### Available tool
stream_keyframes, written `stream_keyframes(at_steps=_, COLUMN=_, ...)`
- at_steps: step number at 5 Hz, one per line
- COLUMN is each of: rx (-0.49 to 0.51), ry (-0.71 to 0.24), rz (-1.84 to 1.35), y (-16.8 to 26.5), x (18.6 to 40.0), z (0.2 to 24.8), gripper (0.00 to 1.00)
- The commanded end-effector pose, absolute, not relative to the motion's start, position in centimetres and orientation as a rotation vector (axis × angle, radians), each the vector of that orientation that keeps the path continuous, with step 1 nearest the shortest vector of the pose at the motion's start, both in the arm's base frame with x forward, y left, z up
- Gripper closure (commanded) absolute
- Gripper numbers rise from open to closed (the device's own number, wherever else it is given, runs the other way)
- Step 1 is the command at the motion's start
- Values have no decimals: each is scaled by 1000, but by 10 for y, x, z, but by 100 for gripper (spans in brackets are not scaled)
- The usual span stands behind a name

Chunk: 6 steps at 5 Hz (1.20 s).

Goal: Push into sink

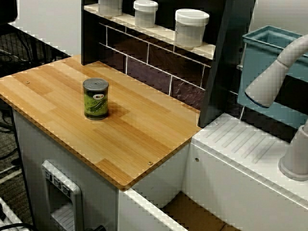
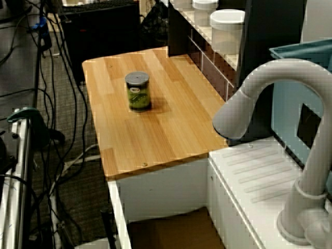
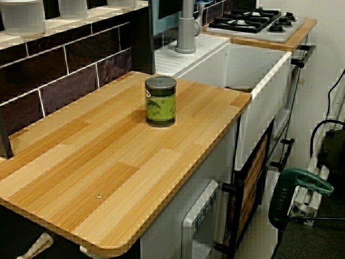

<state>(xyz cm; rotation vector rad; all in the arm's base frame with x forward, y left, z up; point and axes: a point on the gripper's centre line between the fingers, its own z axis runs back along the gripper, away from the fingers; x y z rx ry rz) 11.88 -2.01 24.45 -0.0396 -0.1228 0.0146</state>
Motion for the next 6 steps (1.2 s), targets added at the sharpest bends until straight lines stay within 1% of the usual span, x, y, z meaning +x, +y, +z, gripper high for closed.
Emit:
stream_keyframes(at_steps=1, rx=-40, ry=-123, rz=15, y=-20, x=119, z=245, gripper=0)
stream_keyframes(at_steps=2, rx=-23, ry=-104, rz=85, y=20, x=146, z=238, gripper=100)
stream_keyframes(at_steps=3, rx=-23, ry=-72, rz=188, y=72, x=179, z=215, gripper=100)
stream_keyframes(at_steps=4, rx=48, ry=-94, rz=134, y=121, x=197, z=198, gripper=0)
stream_keyframes(at_steps=5, rx=58, ry=-46, rz=-35, y=159, x=221, z=175, gripper=0)
stream_keyframes(at_steps=6, rx=75, ry=19, rz=-248, y=168, x=236, z=163, gripper=0)
